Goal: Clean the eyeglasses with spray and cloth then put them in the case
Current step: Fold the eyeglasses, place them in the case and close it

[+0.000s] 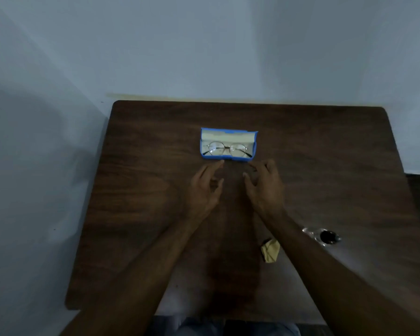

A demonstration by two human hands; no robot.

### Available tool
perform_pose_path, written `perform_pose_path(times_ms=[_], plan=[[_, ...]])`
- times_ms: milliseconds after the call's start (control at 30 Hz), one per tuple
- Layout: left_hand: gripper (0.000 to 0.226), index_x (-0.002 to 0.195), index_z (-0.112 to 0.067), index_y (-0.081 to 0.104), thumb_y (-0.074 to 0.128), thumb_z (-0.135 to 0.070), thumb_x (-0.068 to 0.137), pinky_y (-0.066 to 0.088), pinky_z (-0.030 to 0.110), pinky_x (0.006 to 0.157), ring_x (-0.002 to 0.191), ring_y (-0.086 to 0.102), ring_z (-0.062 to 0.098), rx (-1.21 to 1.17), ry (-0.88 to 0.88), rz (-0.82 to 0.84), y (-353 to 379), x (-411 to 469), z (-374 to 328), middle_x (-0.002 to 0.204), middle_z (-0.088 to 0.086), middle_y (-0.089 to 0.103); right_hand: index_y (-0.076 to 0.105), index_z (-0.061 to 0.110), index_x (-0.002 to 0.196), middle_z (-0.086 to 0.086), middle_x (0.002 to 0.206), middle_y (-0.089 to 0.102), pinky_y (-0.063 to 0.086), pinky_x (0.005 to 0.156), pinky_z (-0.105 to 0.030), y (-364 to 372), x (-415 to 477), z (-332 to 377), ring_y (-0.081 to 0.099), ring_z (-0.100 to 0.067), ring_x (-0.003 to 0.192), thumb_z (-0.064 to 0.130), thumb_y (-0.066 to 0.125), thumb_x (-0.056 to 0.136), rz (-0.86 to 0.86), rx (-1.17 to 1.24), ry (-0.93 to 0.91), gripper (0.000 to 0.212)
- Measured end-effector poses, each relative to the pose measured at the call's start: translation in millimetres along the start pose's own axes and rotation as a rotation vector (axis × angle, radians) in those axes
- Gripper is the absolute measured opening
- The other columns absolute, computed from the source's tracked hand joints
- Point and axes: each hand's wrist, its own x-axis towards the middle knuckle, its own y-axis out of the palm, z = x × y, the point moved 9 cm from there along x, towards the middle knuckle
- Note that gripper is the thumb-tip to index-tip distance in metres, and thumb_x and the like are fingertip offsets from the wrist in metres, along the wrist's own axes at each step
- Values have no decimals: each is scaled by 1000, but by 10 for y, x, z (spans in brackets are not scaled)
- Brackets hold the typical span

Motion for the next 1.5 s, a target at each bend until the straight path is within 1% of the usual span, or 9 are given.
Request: perform_pose_path(times_ms=[233, 500, 667, 800, 933, 1067, 1133, 1367, 1500], plan=[[52, 140, -17, 67, 79, -7, 90, 44, 5, 98, 103, 66, -3, -131, -118, 106, 234, -704, -254, 127, -6, 74, 67, 14, 119, -9, 116, 60, 50, 80, -37, -201, -876, -281, 63, -28, 98, 12, 67, 92, 59, -19, 71, 27], [45, 136, -22, 69, 77, -9, 93, 51, 7, 87, 91, 70, -5, -229, -252, 211, 434, -1248, -382, 114, -14, 77, 60, 17, 112, -10, 124, 55, 56, 68, -41, -181, -1683, -791, 62, -33, 100, 38, 65, 90, 252, -332, 112, 30], [37, 133, -22, 69, 72, -12, 98, 65, 33, 78, 93, 75, 5, -375, -418, 279, 598, -1416, -365, 112, -13, 77, 58, 13, 115, -16, 131, 54, 55, 72, -43, -143, -1748, -889, 62, -37, 102, 32, 69, 89, 252, -300, 122, 34], [34, 130, -24, 68, 66, -6, 102, 65, 31, 65, 89, 77, 9, -504, -594, 294, 686, -1517, -359, 117, -3, 76, 57, 15, 93, -9, 109, 57, 42, 67, -32, -234, -1710, -836, 60, -29, 87, 12, 70, 82, 172, -87, 123, 17], [29, 132, -22, 66, 64, -12, 105, 65, 31, 74, 109, 74, 19, -651, -728, 321, 798, -1585, -395, 129, 3, 72, 64, 18, 85, 8, 93, 61, 52, 70, -30, -397, -1719, -763, 61, -7, 84, 3, 78, 75, 58, 238, 180, 23], [32, 135, -14, 68, 57, -28, 109, 63, 37, 91, 120, 70, 23, -898, -900, 383, 884, -1647, -562, 133, 7, 72, 67, 19, 85, -7, 97, 69, 59, 84, -31, -515, -1743, -603, 71, -22, 92, 19, 76, 74, -21, 631, 210, 14], [34, 128, -9, 73, 58, -32, 107, 64, 42, 90, 114, 73, 27, -1031, -975, 369, 882, -1644, -632, 126, 12, 75, 68, 8, 88, -16, 102, 68, 58, 88, -34, -553, -1730, -548, 72, -27, 97, 10, 74, 75, -40, 742, 202, 13], [24, 122, 2, 73, 68, -9, 102, 66, 31, 75, 101, 75, 26, -953, -816, 304, 681, -1375, -655, 119, 22, 76, 68, 9, 103, -16, 108, 73, 56, 88, -48, -513, -1678, -583, 69, -29, 100, 4, 69, 85, -53, 993, 381, 19], [23, 122, -1, 74, 68, -12, 102, 65, 28, 68, 95, 75, 22, -926, -785, 298, 603, -1261, -575, 117, 18, 78, 65, 14, 120, -13, 115, 73, 57, 79, -36, -296, -1581, -580, 70, -27, 101, -1, 68, 94, 40, 1129, 610, 31]])
